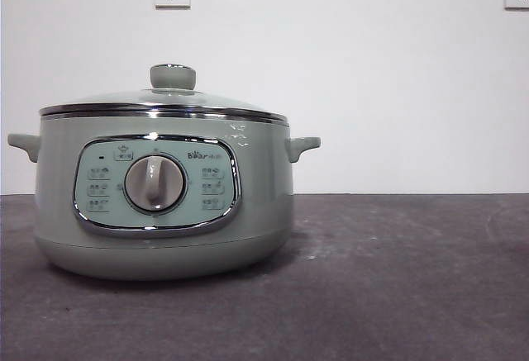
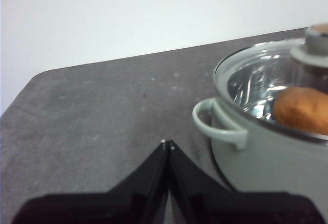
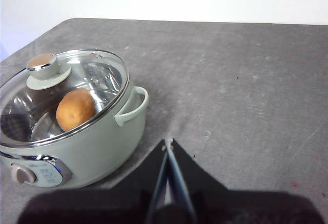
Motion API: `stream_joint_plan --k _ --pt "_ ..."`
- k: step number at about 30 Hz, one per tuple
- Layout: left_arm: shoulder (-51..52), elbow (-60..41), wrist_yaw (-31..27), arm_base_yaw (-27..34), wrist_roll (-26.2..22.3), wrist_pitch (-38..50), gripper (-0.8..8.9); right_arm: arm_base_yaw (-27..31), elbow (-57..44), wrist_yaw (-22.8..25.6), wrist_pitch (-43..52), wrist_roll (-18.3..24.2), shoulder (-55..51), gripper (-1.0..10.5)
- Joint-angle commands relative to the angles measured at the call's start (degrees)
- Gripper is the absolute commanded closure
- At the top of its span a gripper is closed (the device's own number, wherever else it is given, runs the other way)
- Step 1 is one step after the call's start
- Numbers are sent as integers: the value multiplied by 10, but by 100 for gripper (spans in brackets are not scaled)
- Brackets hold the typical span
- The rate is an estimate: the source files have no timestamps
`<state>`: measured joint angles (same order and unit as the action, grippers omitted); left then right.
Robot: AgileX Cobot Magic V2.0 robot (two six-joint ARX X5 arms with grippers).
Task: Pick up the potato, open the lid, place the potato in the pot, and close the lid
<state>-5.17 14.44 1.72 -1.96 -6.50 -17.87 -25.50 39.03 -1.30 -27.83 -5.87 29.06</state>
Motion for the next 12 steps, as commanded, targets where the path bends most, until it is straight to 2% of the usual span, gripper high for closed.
stream_joint_plan --k 1,5,12 --pt "29 -42 0 5 -8 30 817 -1 -5 2 3 -7 -1 958" --pt "50 -92 0 8 -2 71 817 -1 -5 2 3 -7 -1 958" --pt "50 -134 0 12 27 71 817 -1 -5 2 3 -7 -1 958"
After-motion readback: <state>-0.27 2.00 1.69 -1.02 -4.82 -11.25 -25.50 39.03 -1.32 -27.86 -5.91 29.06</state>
